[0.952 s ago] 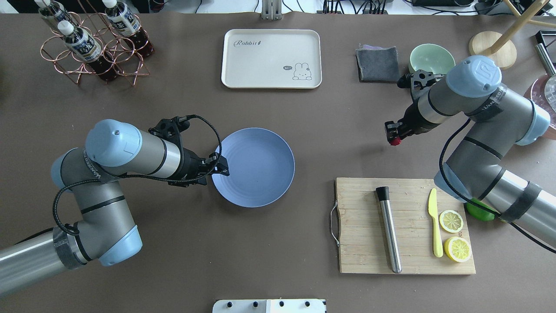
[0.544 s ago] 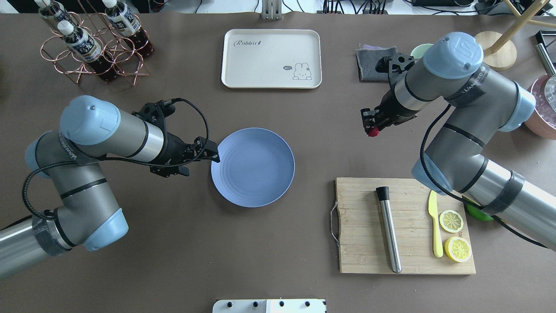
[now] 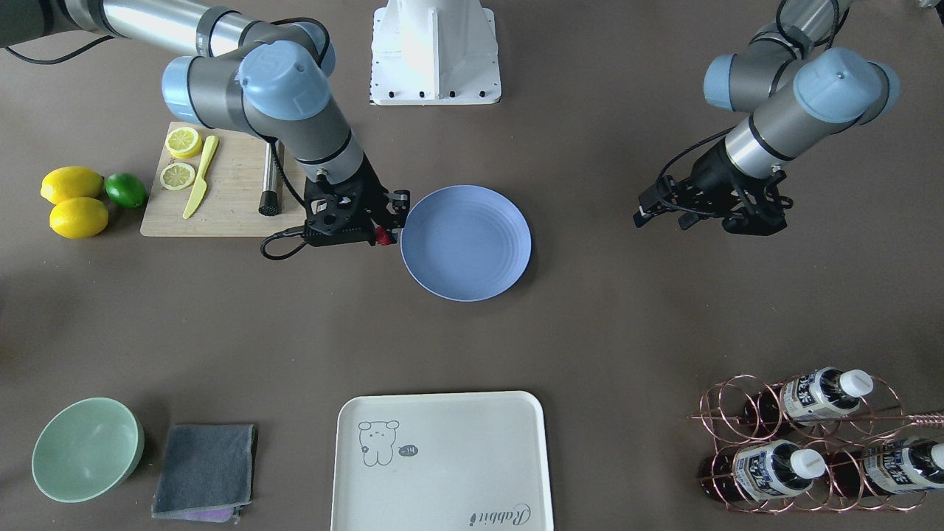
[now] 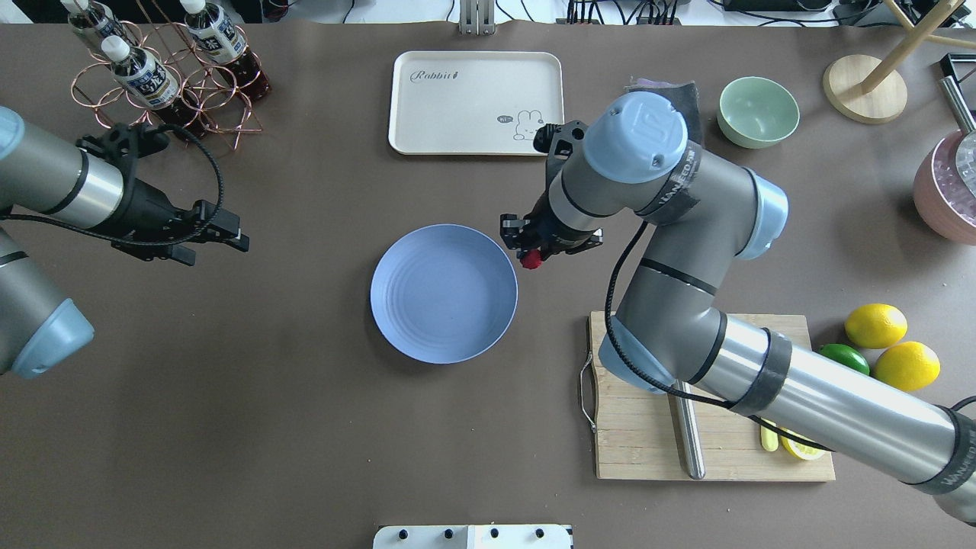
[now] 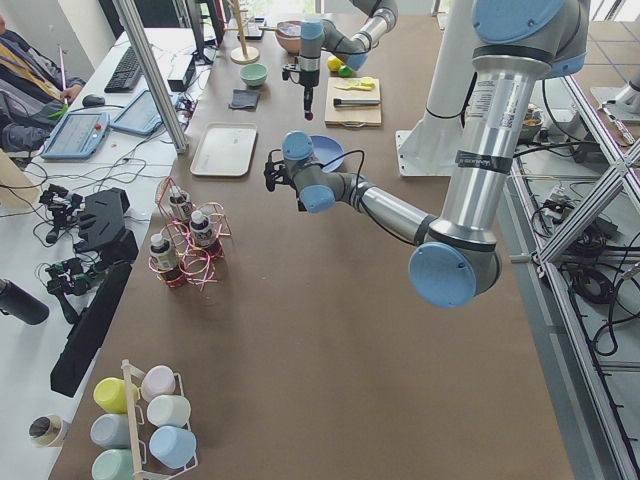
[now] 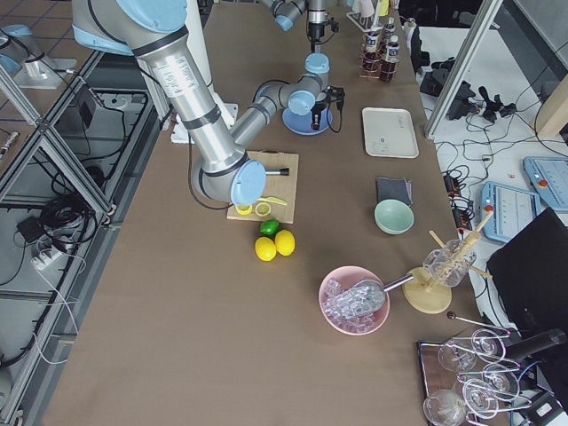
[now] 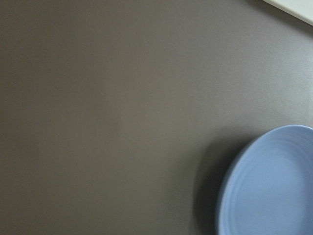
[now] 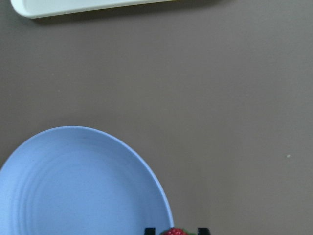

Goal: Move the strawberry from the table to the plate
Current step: 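Carry the strawberry over the blue plate with the right gripper while the left gripper withdraws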

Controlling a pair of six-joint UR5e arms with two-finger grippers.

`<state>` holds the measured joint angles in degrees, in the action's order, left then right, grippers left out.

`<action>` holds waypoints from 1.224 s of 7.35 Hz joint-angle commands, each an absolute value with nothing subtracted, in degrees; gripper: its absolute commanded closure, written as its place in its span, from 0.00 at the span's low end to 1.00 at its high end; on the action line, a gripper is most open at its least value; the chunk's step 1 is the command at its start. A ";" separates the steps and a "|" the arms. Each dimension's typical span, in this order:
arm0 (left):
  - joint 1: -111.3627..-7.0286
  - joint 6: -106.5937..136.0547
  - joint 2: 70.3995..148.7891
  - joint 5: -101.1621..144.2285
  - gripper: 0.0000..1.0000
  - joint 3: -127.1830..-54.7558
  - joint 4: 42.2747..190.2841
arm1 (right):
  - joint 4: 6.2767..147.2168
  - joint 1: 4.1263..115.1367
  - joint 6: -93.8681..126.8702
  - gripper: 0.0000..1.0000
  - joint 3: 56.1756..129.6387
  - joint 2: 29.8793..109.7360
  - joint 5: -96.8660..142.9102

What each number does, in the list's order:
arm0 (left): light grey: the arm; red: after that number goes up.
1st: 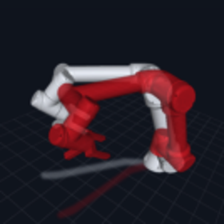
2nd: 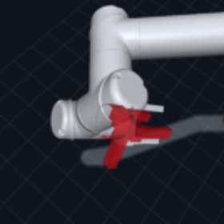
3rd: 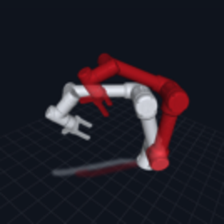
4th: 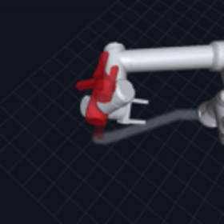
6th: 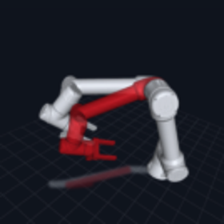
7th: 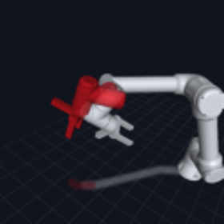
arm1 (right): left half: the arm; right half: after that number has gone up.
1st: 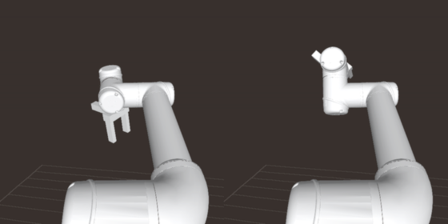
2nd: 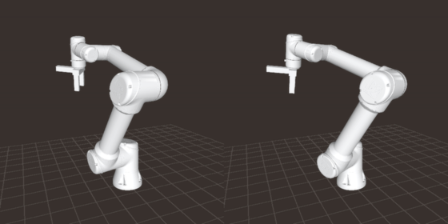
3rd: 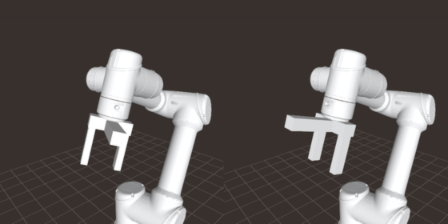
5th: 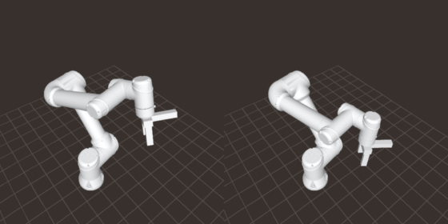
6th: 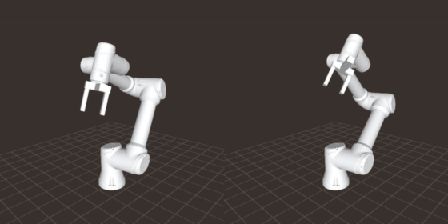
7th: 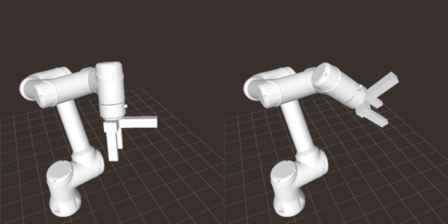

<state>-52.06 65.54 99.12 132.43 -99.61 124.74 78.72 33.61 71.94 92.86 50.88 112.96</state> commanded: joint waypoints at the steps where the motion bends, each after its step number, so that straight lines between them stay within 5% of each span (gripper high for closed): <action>1: -57.55 56.80 95.89 136.39 0.03 -97.75 124.72 | 78.23 28.40 76.28 1.00 87.39 46.07 107.69; 6: -62.93 50.71 93.08 139.83 0.03 -96.77 124.72 | 76.11 24.79 79.10 1.00 79.72 40.87 102.83; 8: -62.84 50.71 92.99 139.75 0.03 -96.77 124.80 | 76.20 24.79 79.19 0.01 79.54 40.87 102.83; 9: -62.84 50.71 92.99 139.83 0.03 -96.77 124.80 | 76.11 25.13 78.84 0.00 79.63 40.96 102.92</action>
